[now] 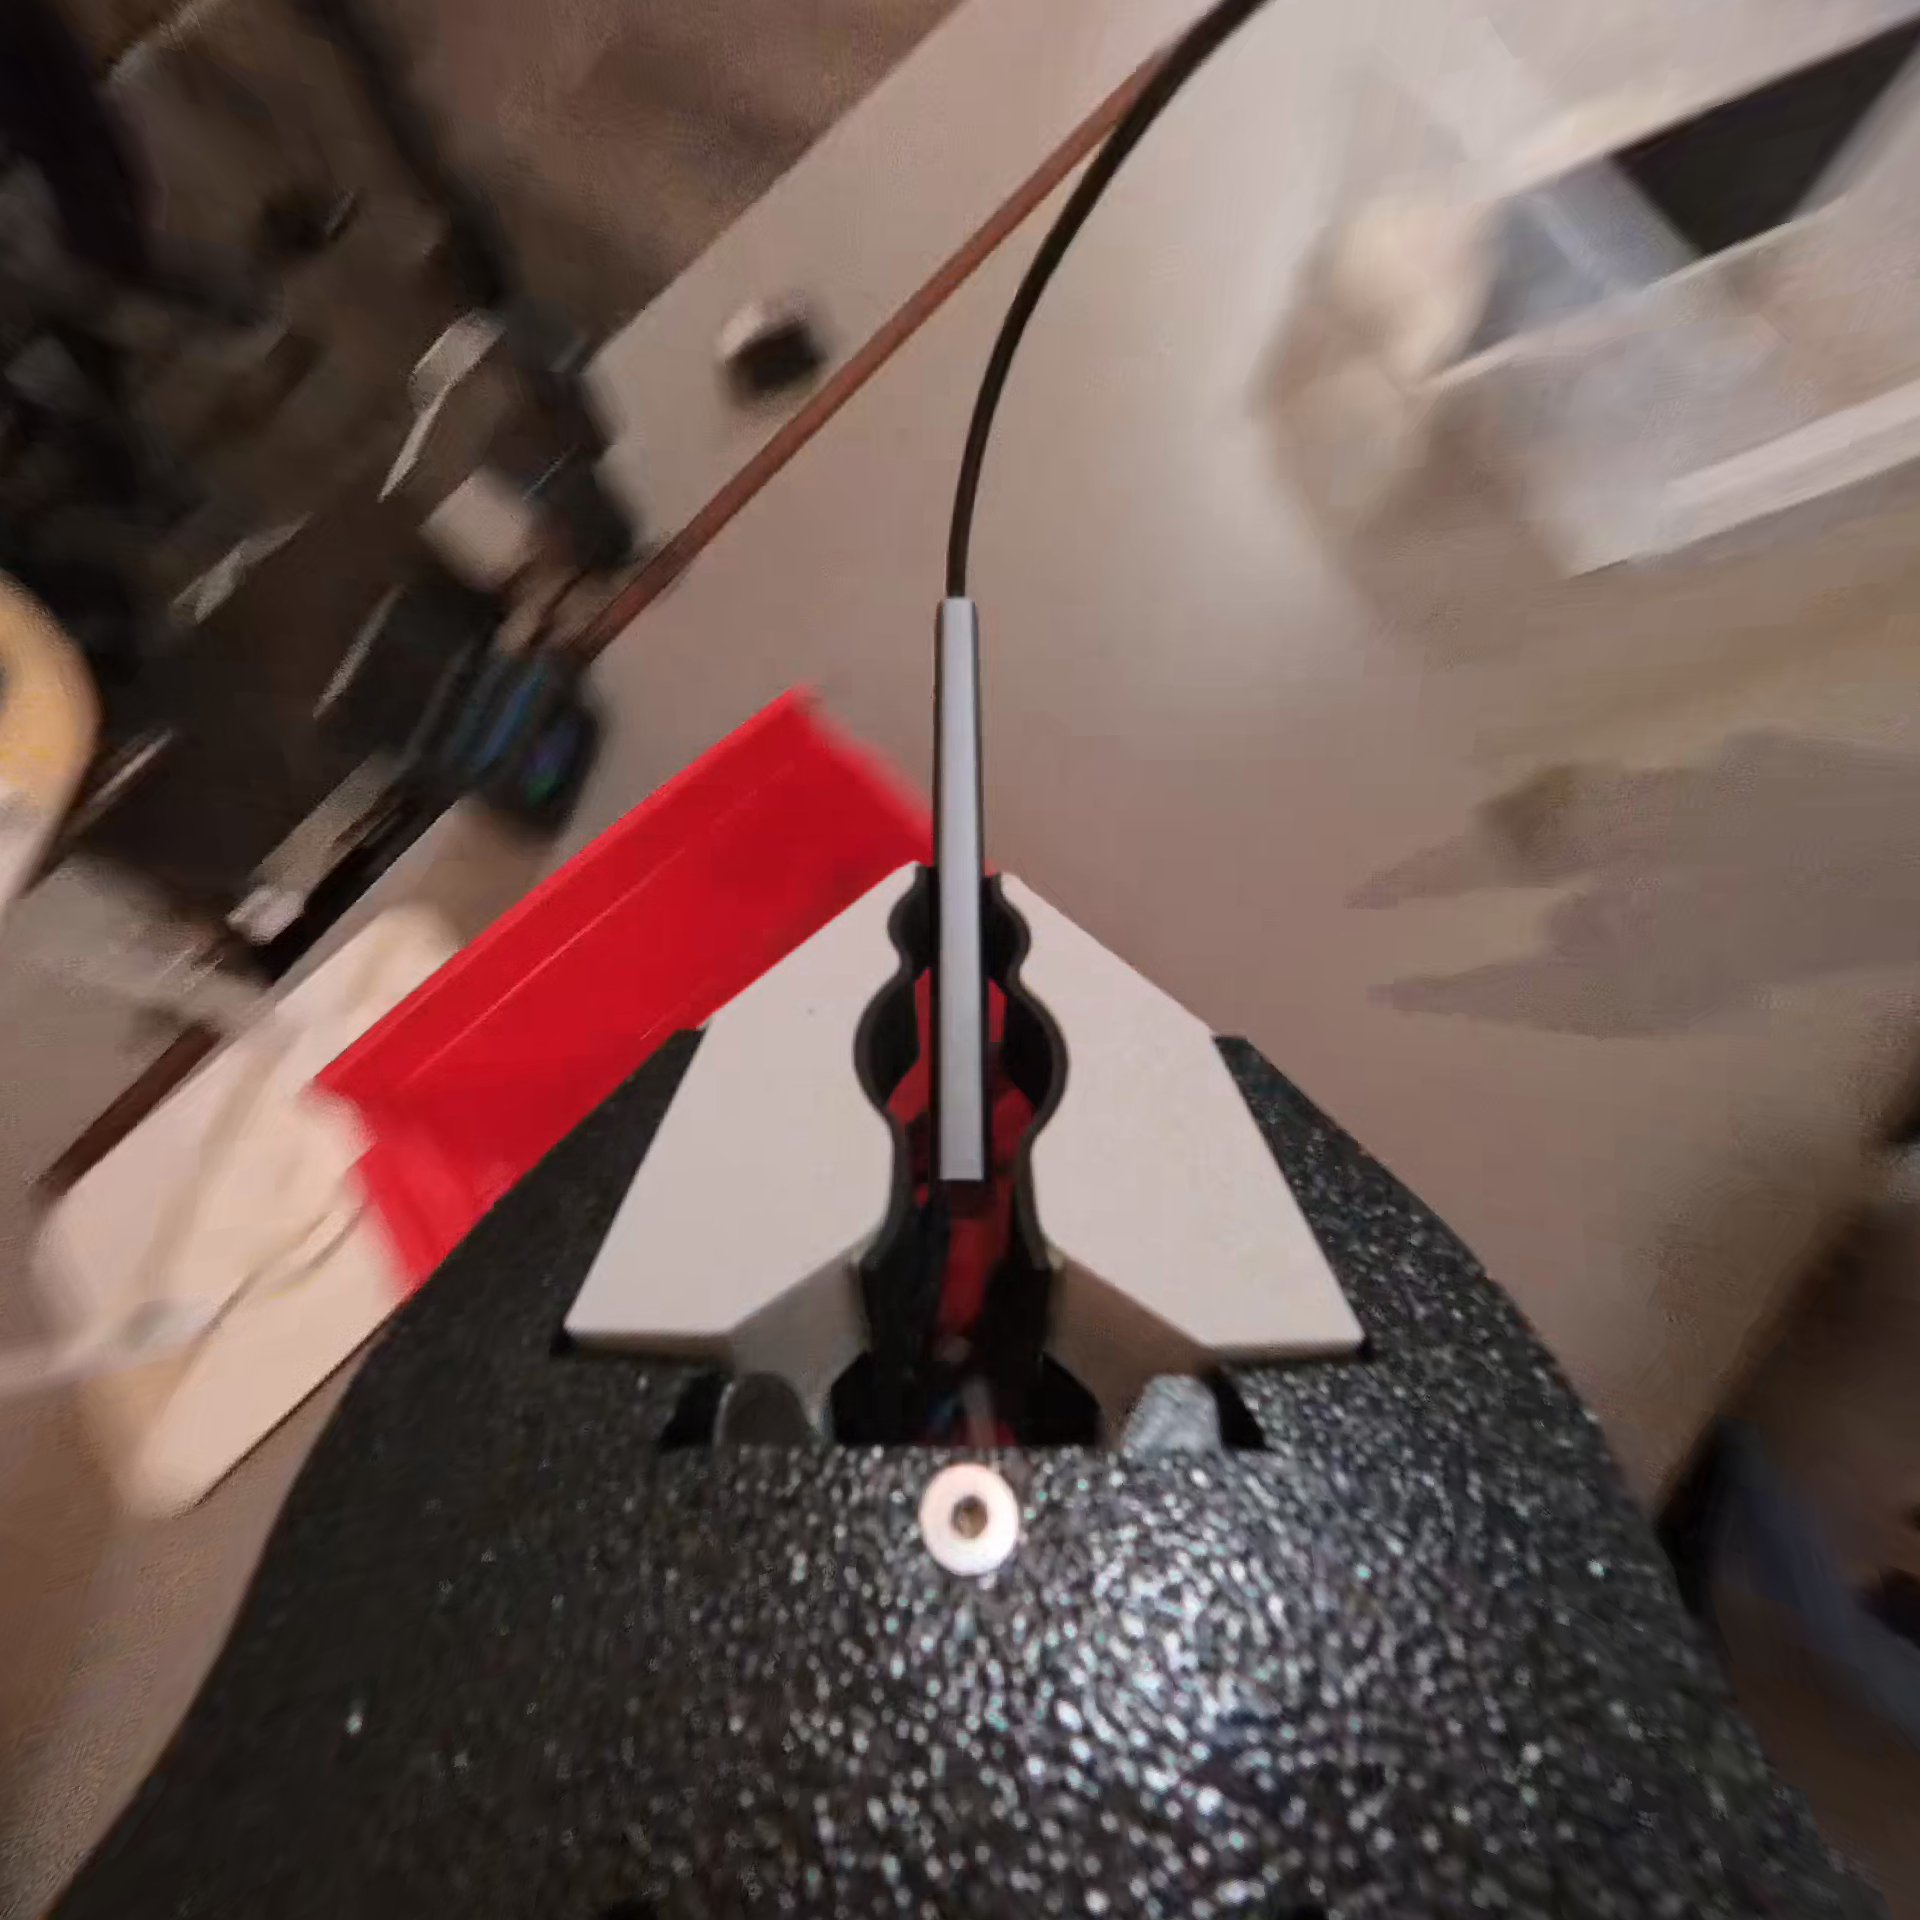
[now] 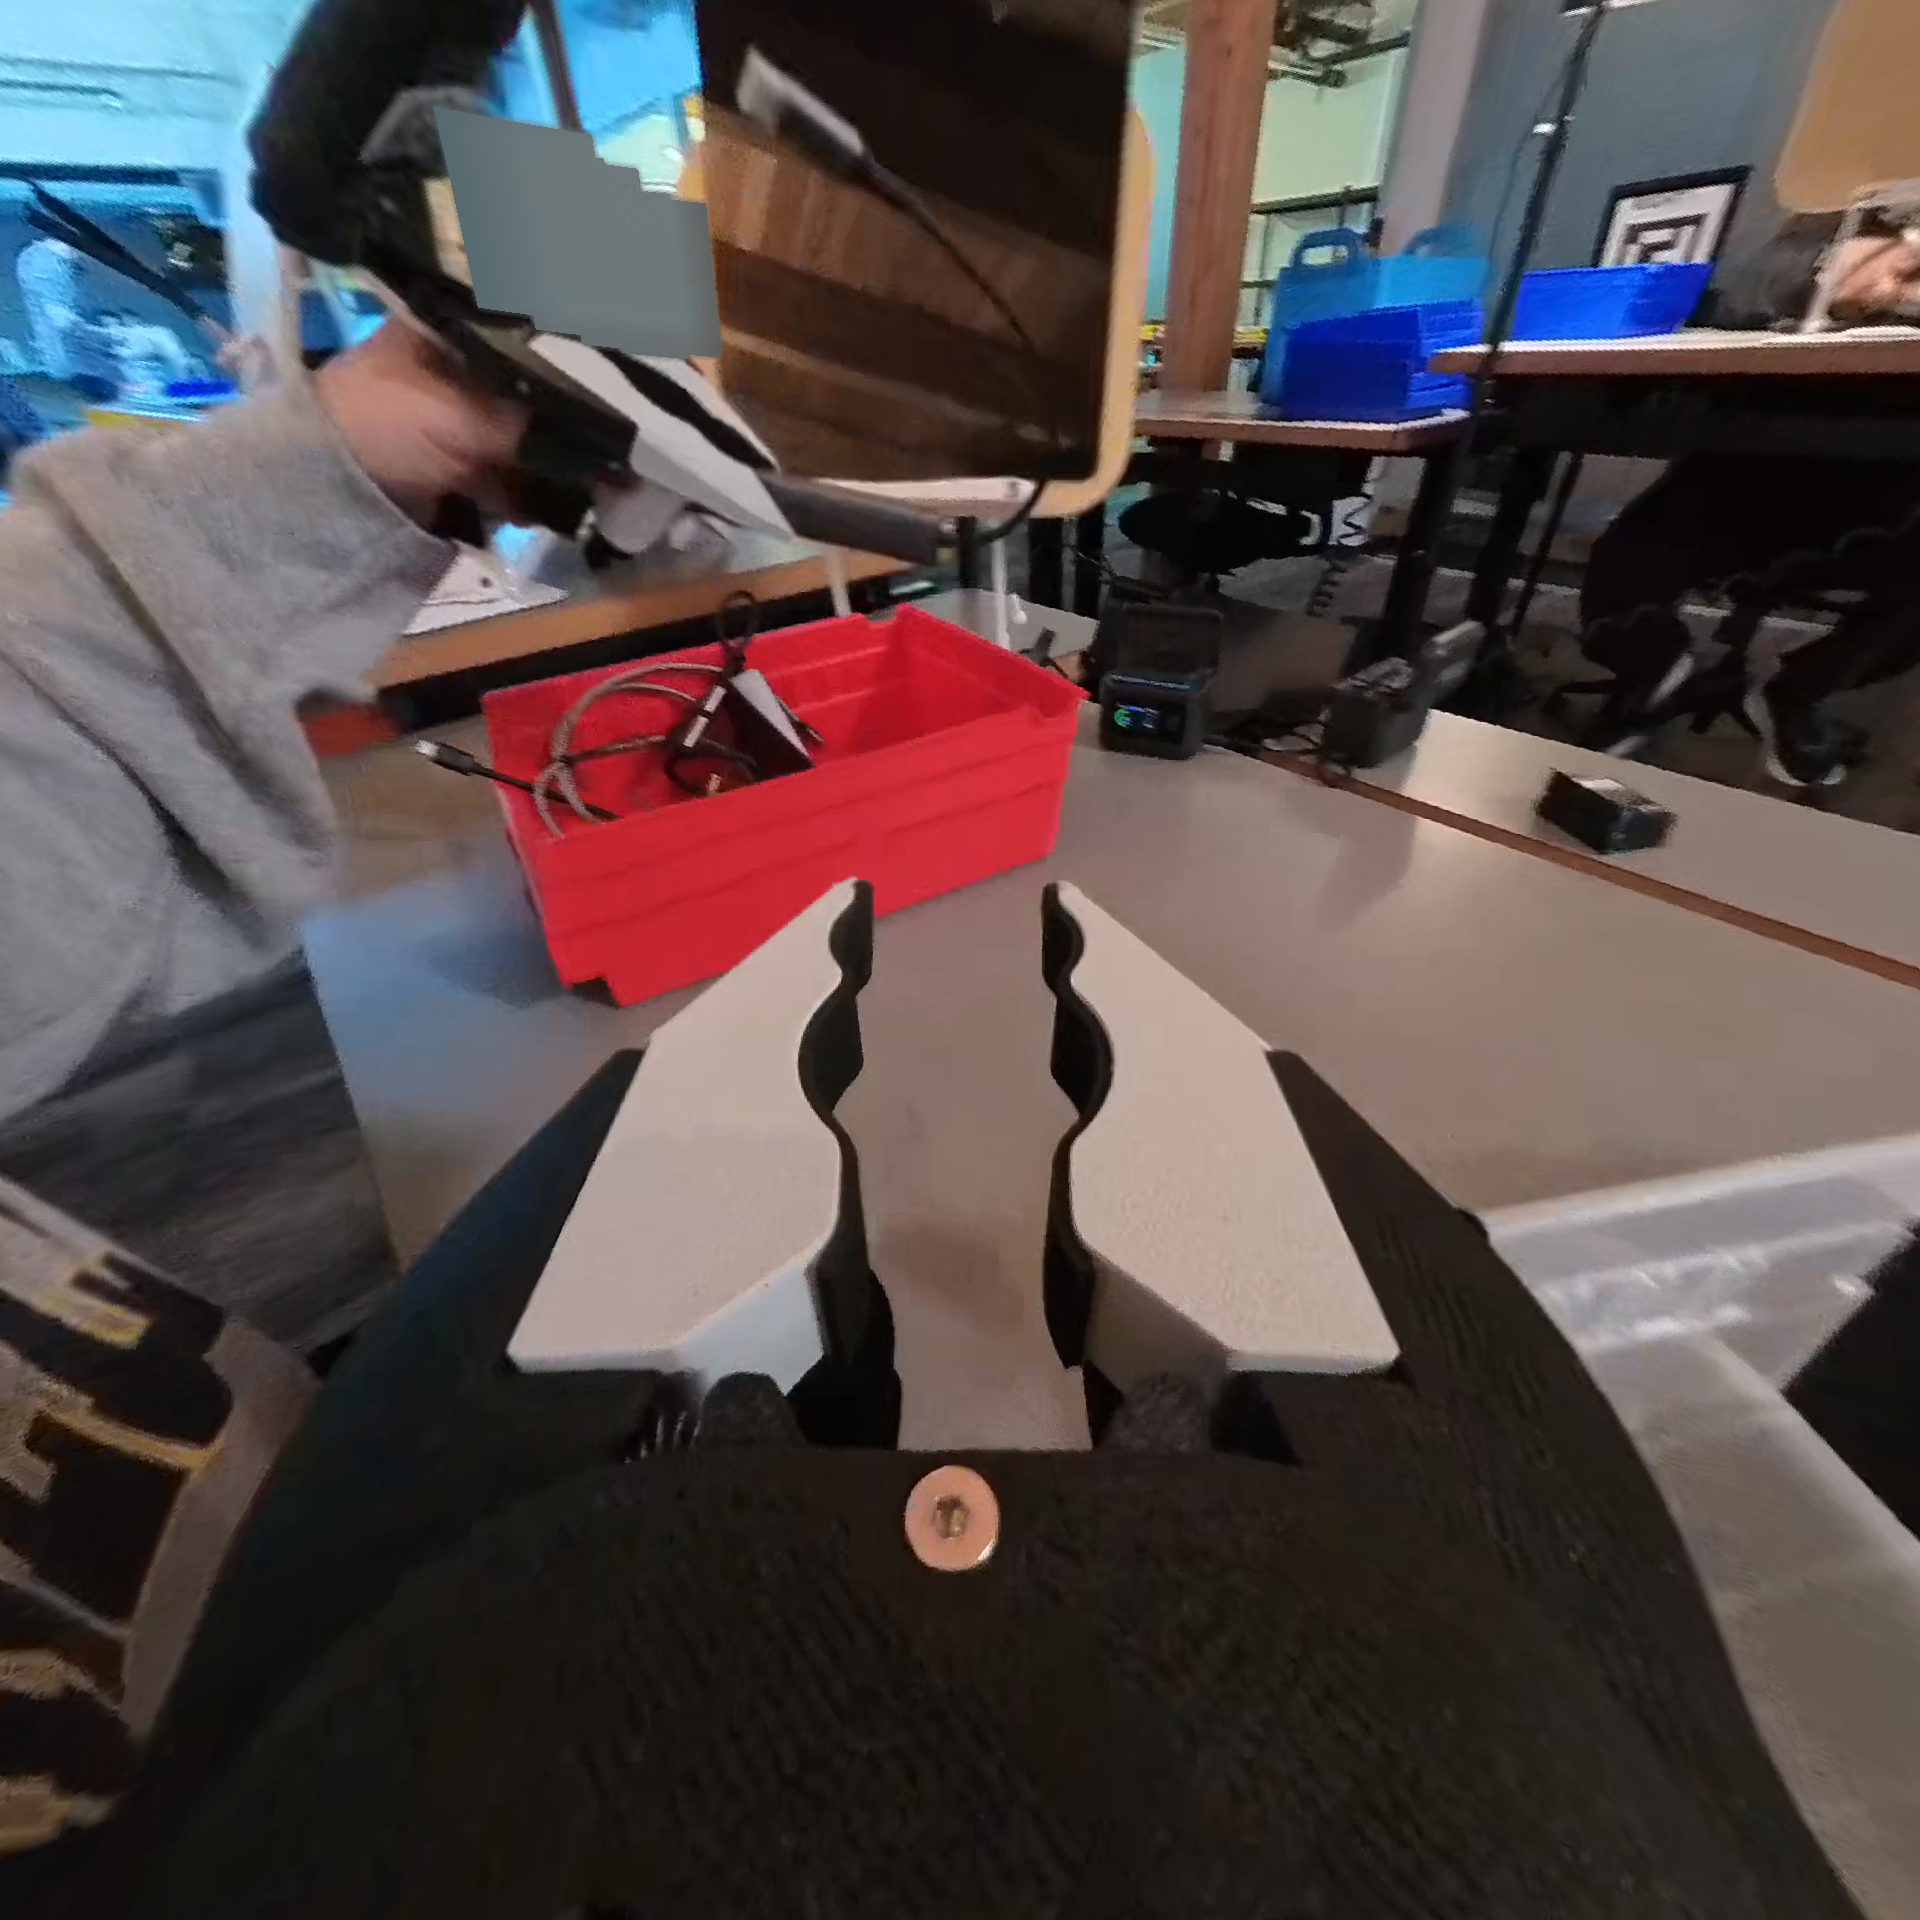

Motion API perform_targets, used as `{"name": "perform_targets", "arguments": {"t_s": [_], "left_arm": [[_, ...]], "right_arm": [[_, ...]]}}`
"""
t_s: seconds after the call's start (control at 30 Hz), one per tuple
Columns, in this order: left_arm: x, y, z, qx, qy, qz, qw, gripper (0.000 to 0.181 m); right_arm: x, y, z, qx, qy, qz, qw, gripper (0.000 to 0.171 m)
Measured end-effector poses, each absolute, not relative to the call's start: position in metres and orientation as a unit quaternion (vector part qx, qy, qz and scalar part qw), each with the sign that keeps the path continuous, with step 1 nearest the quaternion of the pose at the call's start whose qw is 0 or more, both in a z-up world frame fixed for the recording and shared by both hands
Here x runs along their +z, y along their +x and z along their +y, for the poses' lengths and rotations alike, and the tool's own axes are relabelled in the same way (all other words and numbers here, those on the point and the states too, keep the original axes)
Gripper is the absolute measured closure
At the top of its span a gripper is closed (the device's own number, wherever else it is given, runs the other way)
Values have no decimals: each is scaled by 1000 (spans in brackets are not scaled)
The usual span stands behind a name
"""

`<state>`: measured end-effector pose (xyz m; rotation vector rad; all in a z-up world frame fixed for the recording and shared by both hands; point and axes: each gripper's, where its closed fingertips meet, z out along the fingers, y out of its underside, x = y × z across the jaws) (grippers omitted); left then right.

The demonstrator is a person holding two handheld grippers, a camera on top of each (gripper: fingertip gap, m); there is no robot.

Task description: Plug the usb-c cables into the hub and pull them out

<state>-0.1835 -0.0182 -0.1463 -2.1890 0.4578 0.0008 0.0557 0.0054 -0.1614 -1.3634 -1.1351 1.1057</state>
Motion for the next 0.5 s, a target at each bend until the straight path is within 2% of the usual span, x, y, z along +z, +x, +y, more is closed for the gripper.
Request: {"name": "perform_targets", "arguments": {"t_s": [0.03, 0.17, 0.23, 0.27, 0.33, 0.4, 0.43, 0.5], "left_arm": [[-138, -158, -23, -40, -859, 212, 465, 174], [-139, -68, -56, -163, -786, 351, 482, 174], [-152, -33, -74, -219, -759, 403, 462, 174], [-160, -23, -77, -227, -757, 413, 453, 174], [-180, -10, -81, -225, -759, 432, 433, 174], [-193, 3, -84, -244, -753, 439, 426, 174], [-198, 8, -85, -256, -751, 439, 423, 174], [-204, 14, -87, -270, -744, 443, 421, 174]], "right_arm": [[-159, 47, -2, 470, -552, -476, 498, 138], [-152, 15, -33, 512, -494, -521, 472, 114], [-153, 6, -49, 541, -471, -544, 437, 111], [-155, 5, -56, 543, -460, -559, 425, 113], [-168, 7, -67, 524, -445, -602, 406, 131], [-180, 11, -74, 501, -434, -632, 401, 143], [-184, 14, -77, 496, -429, -644, 395, 159], [-192, 20, -81, 492, -434, -657, 372, 161]]}}
